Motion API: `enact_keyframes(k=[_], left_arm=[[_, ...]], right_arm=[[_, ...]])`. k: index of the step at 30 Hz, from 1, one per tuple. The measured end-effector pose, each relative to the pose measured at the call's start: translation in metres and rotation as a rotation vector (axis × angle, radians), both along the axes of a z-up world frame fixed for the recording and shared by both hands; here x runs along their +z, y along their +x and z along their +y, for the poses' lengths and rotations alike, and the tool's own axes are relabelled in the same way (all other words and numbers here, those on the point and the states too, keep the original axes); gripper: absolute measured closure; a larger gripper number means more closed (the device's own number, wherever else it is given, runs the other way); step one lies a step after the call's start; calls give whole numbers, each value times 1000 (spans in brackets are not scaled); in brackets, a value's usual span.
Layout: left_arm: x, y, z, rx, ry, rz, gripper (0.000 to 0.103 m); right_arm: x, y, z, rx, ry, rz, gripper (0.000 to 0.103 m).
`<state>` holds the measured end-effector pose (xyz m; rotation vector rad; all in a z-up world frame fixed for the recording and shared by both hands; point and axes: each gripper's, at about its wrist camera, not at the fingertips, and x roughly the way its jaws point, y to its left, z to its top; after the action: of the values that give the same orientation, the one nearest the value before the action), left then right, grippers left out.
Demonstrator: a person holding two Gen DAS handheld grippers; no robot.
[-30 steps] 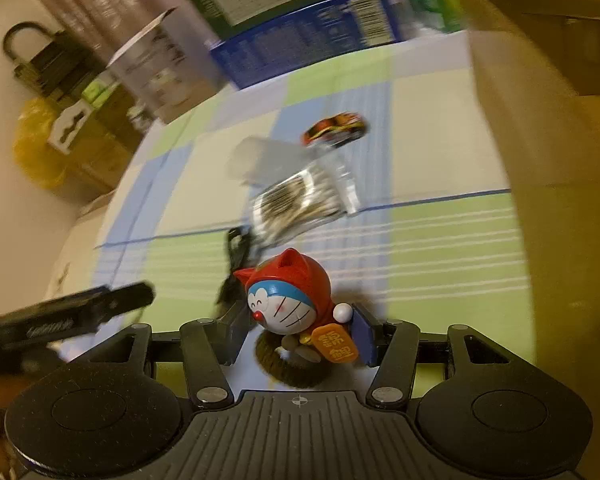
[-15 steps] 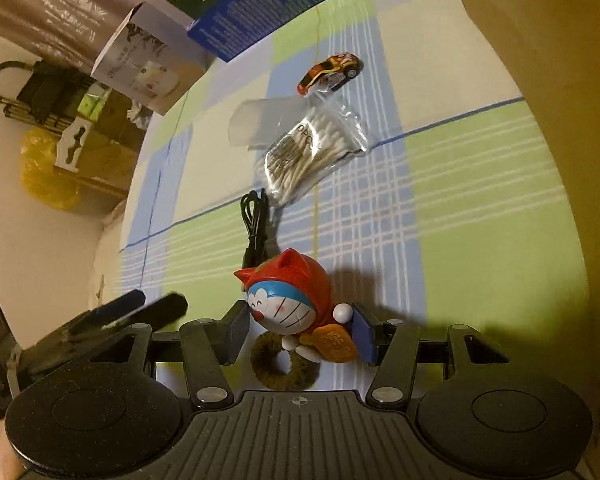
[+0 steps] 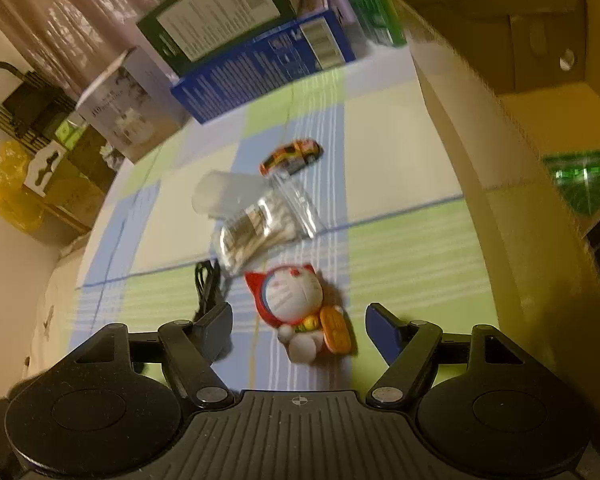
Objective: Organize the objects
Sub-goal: 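Grasp the brown fuzzy ring with the left gripper while the right gripper holds the Doraemon figure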
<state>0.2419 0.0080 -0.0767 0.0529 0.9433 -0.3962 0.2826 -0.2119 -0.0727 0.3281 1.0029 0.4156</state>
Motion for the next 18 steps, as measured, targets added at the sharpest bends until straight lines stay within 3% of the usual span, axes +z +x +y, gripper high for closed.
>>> enact_keyframes(k=[2,4,8,10,12,15,18], left_arm=[[-4,-1,-10,-33,14,9,22],[-8,-3,-17,-74,31,13,37],[-15,-6,-27,-119,69,20,46],[-18,-6,-30,-134,80,25,59],[-19,-6,-34,-144,87,26,63],[-15,-3,-30,-135,64,46,88],[-7,3,-10,-42,32,44,89]], right_arm=[[2,1,-2,-14,14,-7,32],[2,3,-2,-12,21,-3,32],[0,4,-1,-4,8,6,32],[0,5,0,3,-3,5,32],[1,4,2,15,-27,-10,32],[1,3,6,43,-61,-25,32],[-1,2,9,83,-85,-30,32]])
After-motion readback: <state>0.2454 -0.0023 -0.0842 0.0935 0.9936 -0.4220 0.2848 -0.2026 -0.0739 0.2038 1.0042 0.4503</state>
